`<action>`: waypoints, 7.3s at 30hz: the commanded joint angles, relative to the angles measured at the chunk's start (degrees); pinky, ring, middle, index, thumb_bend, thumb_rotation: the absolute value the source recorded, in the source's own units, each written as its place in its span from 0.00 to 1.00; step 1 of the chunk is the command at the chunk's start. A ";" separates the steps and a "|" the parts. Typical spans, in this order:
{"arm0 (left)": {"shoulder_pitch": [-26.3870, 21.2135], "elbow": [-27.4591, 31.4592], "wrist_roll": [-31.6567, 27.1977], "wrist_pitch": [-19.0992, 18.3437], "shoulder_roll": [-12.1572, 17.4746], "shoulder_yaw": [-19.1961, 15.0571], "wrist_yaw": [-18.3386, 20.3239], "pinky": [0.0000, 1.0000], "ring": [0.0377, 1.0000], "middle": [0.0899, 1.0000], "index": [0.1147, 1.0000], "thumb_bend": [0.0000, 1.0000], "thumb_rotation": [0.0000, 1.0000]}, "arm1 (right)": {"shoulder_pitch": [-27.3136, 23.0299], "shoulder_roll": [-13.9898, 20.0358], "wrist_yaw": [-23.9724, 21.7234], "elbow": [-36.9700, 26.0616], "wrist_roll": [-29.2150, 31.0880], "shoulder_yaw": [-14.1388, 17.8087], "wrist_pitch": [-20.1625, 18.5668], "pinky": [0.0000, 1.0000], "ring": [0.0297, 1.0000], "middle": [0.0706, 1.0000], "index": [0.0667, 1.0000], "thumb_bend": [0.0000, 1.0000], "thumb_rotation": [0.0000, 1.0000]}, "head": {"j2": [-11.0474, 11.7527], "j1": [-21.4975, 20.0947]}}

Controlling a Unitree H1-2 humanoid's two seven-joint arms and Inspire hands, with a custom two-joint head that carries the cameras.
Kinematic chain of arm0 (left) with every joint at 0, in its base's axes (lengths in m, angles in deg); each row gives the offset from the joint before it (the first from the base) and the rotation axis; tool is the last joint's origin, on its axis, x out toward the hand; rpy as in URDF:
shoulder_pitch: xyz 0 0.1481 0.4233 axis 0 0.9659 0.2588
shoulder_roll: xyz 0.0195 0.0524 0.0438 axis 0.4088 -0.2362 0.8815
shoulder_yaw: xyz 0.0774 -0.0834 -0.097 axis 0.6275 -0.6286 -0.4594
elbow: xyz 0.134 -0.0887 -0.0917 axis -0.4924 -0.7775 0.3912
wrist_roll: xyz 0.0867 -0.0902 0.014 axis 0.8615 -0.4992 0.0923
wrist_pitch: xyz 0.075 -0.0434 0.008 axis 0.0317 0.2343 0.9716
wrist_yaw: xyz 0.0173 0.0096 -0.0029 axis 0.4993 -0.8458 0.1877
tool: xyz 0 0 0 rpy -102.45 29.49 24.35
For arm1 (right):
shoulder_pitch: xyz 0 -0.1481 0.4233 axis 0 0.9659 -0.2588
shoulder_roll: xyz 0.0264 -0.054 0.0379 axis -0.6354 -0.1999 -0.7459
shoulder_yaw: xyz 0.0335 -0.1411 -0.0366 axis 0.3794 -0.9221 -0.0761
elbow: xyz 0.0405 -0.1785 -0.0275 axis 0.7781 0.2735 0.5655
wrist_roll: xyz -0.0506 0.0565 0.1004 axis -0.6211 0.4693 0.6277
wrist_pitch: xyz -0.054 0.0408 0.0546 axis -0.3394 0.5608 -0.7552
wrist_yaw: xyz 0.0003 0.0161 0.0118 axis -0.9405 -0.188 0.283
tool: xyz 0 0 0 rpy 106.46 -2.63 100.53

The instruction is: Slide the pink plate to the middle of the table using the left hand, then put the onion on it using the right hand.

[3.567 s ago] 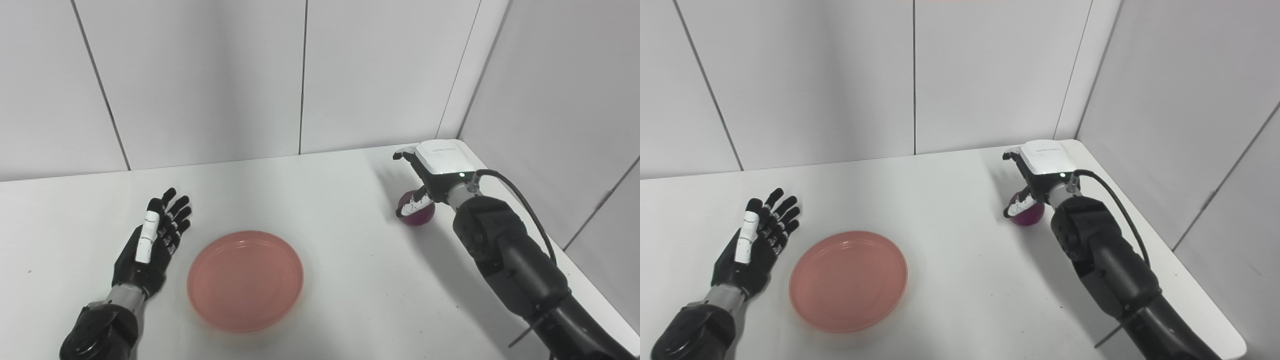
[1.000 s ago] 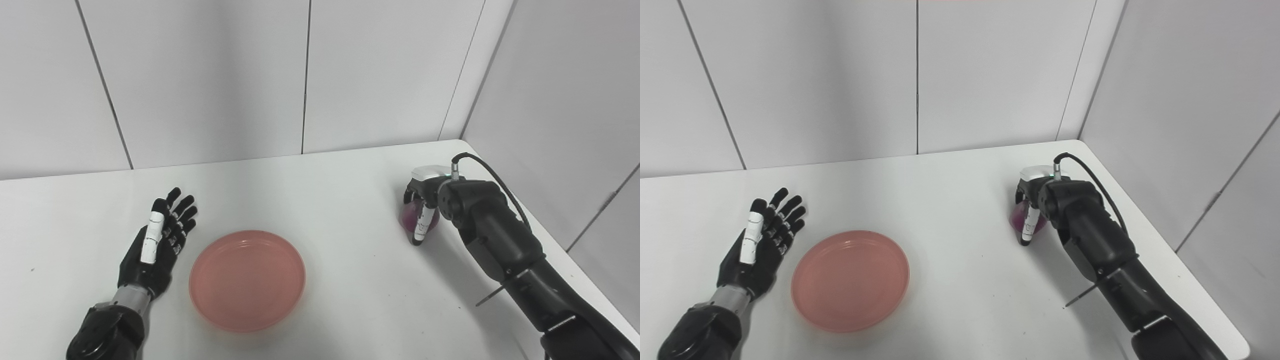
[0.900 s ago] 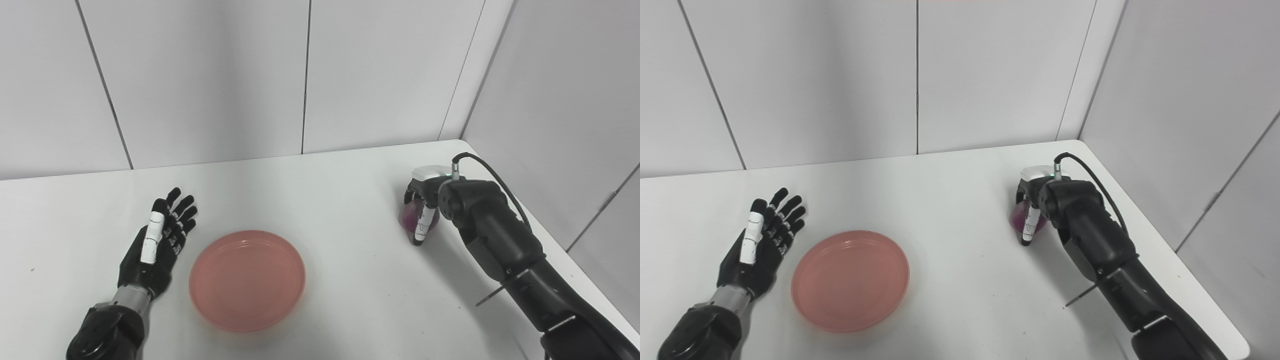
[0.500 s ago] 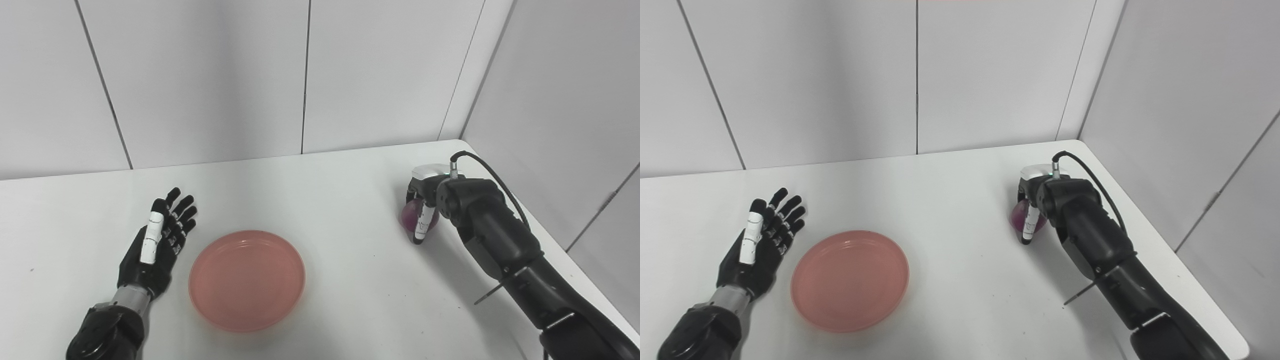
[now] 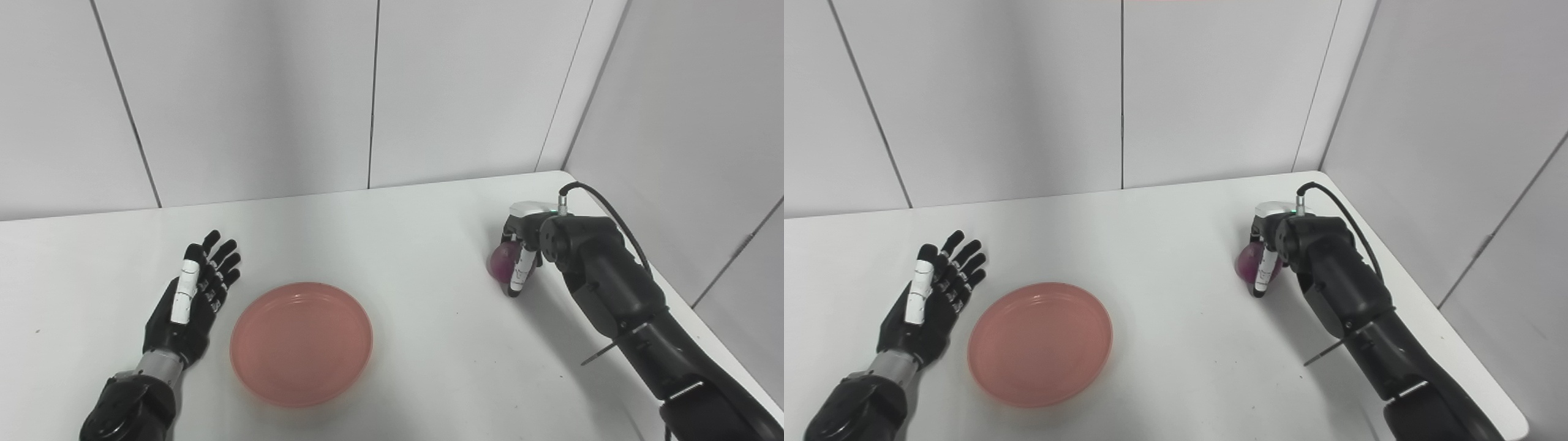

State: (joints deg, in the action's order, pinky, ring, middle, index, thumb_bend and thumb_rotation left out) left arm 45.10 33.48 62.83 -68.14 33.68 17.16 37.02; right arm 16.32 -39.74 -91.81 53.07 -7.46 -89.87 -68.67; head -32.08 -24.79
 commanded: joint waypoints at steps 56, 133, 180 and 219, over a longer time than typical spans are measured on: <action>4.94 -5.80 2.33 -7.65 0.26 1.88 -2.01 0.98 0.96 0.95 0.94 0.80 0.83 | -2.40 1.95 -0.20 -2.94 11.83 3.05 -0.56 0.26 0.35 0.53 0.45 0.52 0.15 | -0.45 0.14; 6.72 -1.48 9.10 -9.10 -8.97 6.16 -10.38 0.93 0.95 0.96 0.92 0.77 0.92 | -11.75 -15.57 -1.40 -18.98 15.76 -18.12 4.86 0.30 0.36 0.38 0.49 0.53 0.01 | -1.79 22.82; 6.22 -1.85 8.18 -9.33 -8.13 5.45 -9.48 0.95 0.96 0.96 0.92 0.77 0.91 | -5.85 -15.52 -0.23 -25.91 4.49 -19.72 12.20 0.44 0.56 0.68 0.71 1.00 0.37 | -2.23 20.63; 6.25 -2.04 8.16 -9.10 -8.17 4.88 -9.25 0.94 0.95 0.96 0.91 0.78 0.89 | 4.84 -32.77 37.19 -13.53 60.30 18.96 13.64 0.78 0.81 0.84 0.85 1.00 1.00 | -2.07 19.89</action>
State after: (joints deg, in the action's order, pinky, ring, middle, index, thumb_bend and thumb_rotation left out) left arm 46.56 36.60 70.80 -68.52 24.84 22.35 28.85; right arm 23.70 -71.80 -56.59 40.67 49.67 -71.76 -53.71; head -34.19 -4.92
